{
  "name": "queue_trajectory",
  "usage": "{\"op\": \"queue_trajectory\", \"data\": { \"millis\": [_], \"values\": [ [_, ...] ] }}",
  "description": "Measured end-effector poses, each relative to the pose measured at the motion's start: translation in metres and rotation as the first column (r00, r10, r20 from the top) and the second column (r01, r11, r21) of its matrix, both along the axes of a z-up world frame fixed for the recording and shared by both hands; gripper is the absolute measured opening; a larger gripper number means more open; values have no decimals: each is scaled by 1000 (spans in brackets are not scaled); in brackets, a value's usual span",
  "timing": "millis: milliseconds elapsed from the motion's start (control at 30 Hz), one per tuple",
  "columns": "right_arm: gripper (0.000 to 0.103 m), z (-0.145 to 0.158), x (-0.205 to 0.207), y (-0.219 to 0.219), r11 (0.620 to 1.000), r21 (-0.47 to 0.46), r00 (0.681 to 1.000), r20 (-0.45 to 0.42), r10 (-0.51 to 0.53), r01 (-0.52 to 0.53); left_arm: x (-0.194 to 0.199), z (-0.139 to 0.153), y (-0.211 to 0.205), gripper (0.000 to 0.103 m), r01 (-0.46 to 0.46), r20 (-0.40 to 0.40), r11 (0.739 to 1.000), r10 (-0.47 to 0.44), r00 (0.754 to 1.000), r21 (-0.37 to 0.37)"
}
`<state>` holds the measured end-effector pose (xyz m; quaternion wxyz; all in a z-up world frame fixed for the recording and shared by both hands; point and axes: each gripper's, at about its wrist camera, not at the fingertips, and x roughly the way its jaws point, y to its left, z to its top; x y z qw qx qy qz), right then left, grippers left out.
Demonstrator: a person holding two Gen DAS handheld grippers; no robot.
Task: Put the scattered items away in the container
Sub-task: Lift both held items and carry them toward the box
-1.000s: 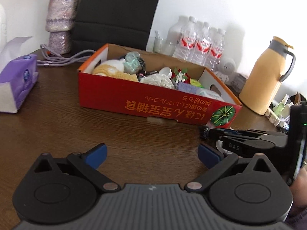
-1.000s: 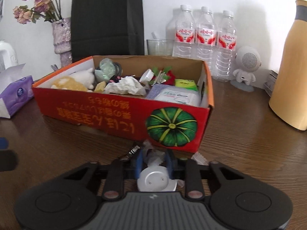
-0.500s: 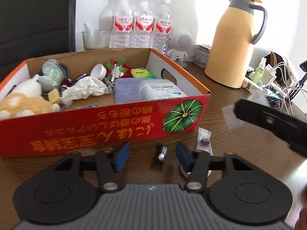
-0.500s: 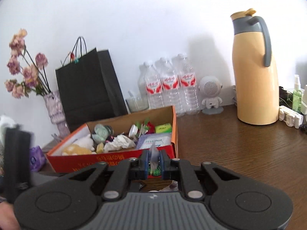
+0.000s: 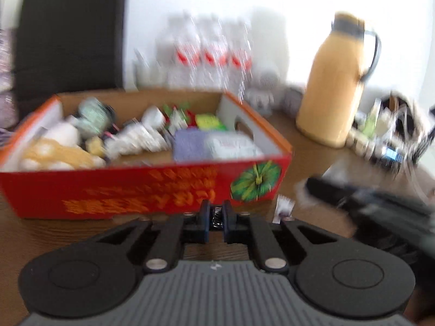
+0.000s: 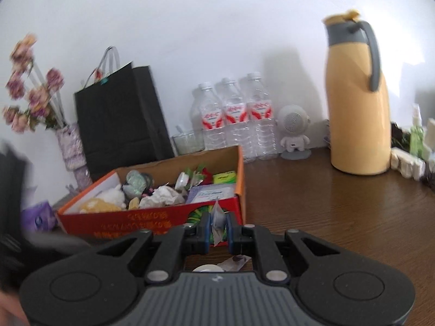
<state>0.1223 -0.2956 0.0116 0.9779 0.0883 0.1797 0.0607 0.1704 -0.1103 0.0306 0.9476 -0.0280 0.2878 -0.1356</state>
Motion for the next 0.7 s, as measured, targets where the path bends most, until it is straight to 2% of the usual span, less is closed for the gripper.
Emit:
{"op": "queue_trajectory", "data": {
  "millis": [67, 200, 367, 433, 500, 600, 700],
  "values": [
    [11, 4, -5, 8, 1000, -24, 1000, 22, 21, -20, -23, 16, 16, 9, -49, 63, 999, 51, 997, -22],
    [11, 28, -29, 30, 996, -71, 993, 107, 54, -47, -70, 42, 43, 9, -142, 181, 990, 142, 973, -14],
    [11, 51, -76, 59, 996, -74, 982, 180, 64, -51, -135, 63, 74, 9, -217, 320, 974, 227, 920, -66],
    [11, 56, -92, 71, 995, -88, 979, 191, 72, -56, -159, 64, 83, 9, -218, 347, 971, 237, 907, -94],
    [11, 56, -105, 81, 993, -103, 980, 183, 76, -58, -179, 57, 90, 10, -203, 346, 969, 241, 907, -142],
    [11, 48, -130, 89, 992, -119, 980, 189, 67, -45, -212, 44, 93, 10, -224, 359, 961, 268, 894, -160],
    [11, 39, -163, 93, 992, -119, 969, 234, 77, -50, -247, 35, 96, 10, -219, 391, 959, 274, 879, -178]
  ]
}}
